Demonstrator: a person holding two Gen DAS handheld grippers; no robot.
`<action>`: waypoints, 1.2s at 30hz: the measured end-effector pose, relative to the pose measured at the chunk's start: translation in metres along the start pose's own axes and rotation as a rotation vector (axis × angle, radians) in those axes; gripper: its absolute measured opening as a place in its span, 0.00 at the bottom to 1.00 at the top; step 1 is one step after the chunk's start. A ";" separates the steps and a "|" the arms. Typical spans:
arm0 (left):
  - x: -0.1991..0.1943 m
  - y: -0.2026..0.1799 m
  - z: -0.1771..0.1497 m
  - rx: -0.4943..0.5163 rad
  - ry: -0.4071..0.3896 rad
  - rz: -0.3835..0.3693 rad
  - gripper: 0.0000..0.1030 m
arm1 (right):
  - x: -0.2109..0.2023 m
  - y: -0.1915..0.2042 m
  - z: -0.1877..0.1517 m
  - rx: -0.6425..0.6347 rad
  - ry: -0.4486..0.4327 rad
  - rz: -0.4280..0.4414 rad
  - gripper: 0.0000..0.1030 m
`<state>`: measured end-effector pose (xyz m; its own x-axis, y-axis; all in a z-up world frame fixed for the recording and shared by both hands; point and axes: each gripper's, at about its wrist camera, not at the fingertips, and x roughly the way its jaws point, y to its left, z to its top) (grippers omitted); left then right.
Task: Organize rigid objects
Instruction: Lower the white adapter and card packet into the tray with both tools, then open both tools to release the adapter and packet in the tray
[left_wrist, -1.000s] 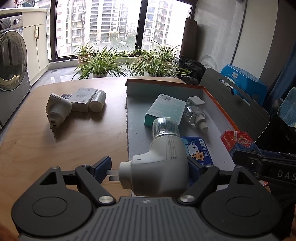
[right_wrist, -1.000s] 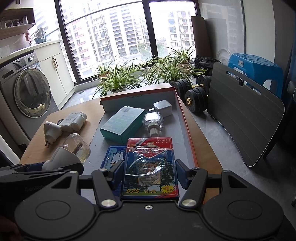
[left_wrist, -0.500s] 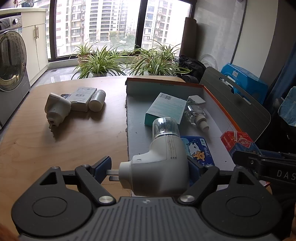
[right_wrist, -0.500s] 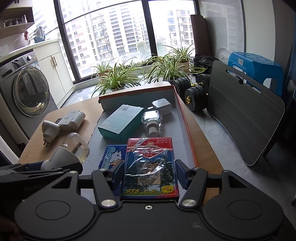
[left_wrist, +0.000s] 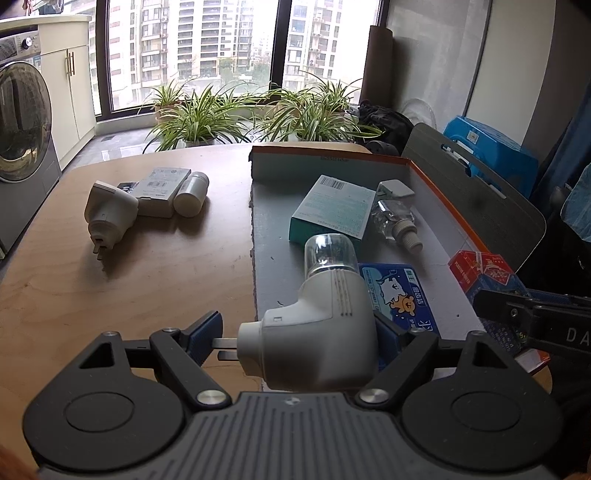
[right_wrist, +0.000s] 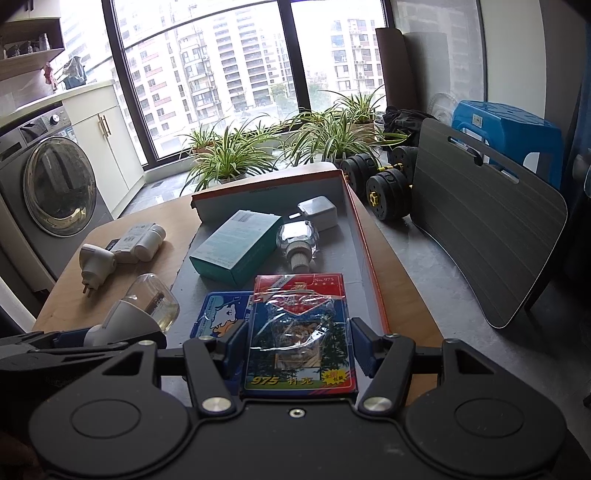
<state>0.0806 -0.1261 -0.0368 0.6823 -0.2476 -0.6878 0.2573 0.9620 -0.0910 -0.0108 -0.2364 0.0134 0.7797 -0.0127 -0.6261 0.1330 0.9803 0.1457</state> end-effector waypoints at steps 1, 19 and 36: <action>0.002 -0.002 0.000 0.002 0.005 0.000 0.84 | 0.000 0.000 -0.001 0.002 0.000 0.000 0.69; 0.008 -0.010 0.006 -0.010 0.008 -0.059 0.79 | 0.001 -0.005 0.007 -0.005 0.006 -0.024 0.74; -0.031 0.041 0.018 -0.100 -0.081 0.059 0.86 | -0.006 0.037 0.036 -0.076 -0.028 0.068 0.77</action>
<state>0.0824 -0.0811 -0.0058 0.7485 -0.1944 -0.6341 0.1483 0.9809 -0.1257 0.0115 -0.2076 0.0501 0.8022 0.0497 -0.5951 0.0332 0.9913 0.1275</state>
